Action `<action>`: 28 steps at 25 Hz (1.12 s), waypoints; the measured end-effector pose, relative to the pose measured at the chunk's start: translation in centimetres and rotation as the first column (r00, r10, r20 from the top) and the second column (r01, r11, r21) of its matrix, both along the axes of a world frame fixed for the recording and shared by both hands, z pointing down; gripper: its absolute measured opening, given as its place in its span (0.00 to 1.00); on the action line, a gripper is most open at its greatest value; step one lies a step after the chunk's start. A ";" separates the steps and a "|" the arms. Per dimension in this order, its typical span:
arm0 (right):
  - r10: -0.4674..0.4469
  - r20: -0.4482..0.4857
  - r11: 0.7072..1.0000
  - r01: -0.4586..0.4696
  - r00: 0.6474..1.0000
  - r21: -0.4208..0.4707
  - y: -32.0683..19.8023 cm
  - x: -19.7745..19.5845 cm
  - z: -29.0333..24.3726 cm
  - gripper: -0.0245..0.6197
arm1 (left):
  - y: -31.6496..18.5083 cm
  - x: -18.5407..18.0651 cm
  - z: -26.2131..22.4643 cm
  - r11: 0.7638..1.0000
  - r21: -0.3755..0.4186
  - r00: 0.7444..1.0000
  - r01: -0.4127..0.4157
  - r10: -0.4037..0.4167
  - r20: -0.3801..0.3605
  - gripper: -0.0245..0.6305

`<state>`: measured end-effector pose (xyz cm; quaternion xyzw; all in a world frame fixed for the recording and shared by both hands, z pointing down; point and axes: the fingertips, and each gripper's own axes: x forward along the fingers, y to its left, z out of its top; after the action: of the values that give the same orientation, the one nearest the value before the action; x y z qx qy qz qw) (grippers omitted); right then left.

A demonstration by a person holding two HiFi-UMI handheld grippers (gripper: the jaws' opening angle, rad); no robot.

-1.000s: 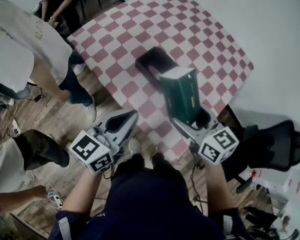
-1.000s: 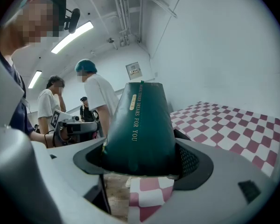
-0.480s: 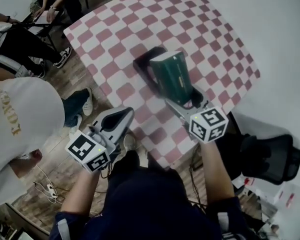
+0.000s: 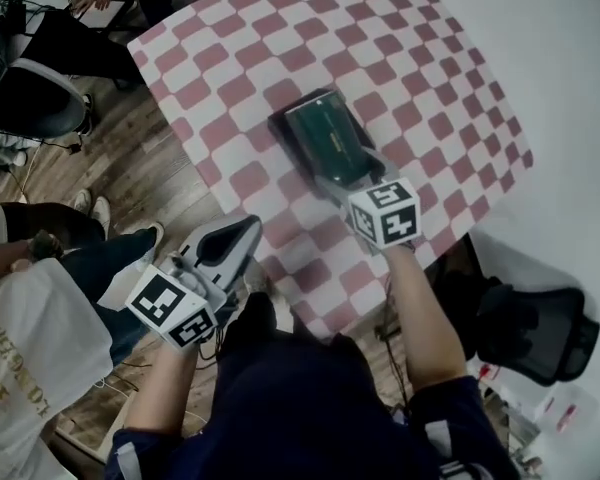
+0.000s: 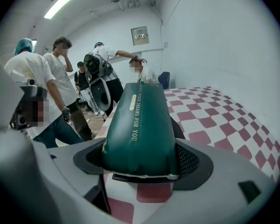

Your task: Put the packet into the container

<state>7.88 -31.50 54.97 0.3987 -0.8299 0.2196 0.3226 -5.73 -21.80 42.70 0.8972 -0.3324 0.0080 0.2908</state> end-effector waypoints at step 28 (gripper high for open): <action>-0.034 -0.130 0.995 0.021 0.991 -0.095 -1.6 -0.9 4.2 0.69 | -0.4 -0.5 1.3 0.999 -0.033 1.000 0.015 -0.016 -0.013 0.07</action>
<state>6.98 -33.05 59.20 0.3854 -0.8011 0.2268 0.3978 -6.19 -22.25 44.04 0.8897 -0.3372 0.0054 0.3076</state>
